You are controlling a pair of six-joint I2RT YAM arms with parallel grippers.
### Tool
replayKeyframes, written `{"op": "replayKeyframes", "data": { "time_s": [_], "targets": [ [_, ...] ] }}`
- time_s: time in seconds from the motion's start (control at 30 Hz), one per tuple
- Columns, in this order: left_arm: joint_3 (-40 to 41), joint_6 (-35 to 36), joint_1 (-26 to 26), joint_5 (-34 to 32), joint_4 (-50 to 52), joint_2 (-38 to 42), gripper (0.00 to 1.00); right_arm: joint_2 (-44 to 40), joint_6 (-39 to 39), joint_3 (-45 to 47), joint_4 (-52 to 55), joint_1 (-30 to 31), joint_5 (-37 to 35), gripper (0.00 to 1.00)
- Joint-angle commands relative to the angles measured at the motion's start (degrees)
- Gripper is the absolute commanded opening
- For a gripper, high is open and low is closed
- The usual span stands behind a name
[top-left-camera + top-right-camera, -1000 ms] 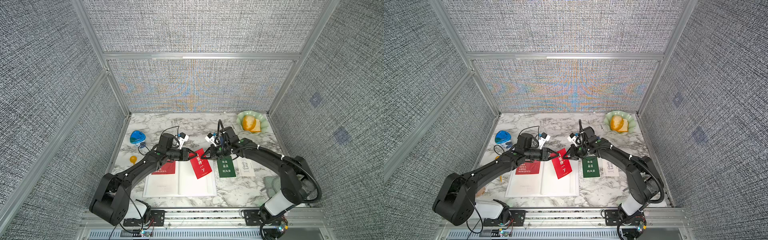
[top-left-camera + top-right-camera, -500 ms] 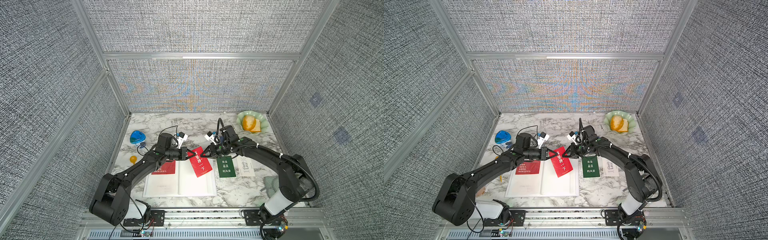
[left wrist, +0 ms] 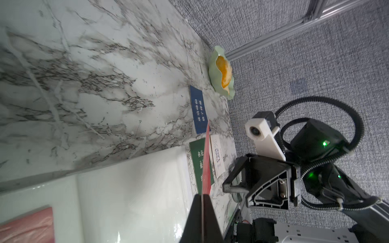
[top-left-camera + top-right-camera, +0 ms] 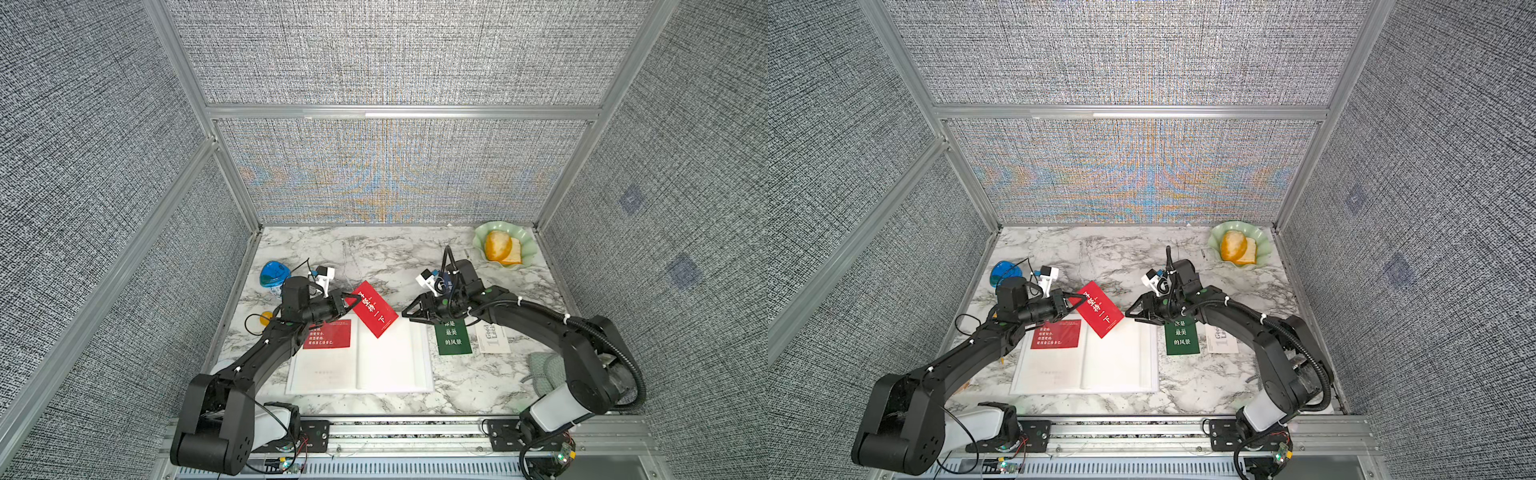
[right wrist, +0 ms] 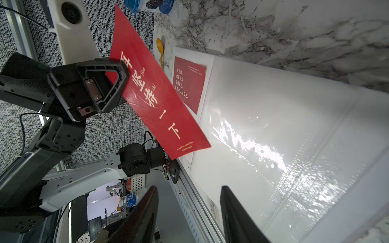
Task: Place the photos into the photo albums
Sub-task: Pick up the photo at the center of the board.
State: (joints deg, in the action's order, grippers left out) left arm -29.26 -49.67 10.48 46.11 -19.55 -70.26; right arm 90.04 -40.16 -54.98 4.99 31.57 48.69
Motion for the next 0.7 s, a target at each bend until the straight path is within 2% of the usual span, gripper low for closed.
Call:
{"op": "replayKeyframes", "data": {
  "time_s": [0.0,0.23,0.5,0.67],
  "targets": [
    [3.03,-8.04,-0.93,-3.2,-10.23,1.91,0.0,-0.15,-5.98,0.71,-9.7,1.95,-1.68,0.56],
    [8.33,-14.49,-1.56,-8.77,-15.59,6.54,0.0,2.33,-15.83,4.62,-24.14,4.32,-4.54,0.58],
    [11.52,-18.04,-1.6,-11.88,-16.91,9.44,0.0,6.2,-22.11,3.38,-33.03,6.85,-6.58,0.58],
    [13.06,-19.94,-1.54,-13.05,-18.43,10.87,0.0,8.87,-23.54,0.81,-34.65,8.36,-7.28,0.57]
  ]
}}
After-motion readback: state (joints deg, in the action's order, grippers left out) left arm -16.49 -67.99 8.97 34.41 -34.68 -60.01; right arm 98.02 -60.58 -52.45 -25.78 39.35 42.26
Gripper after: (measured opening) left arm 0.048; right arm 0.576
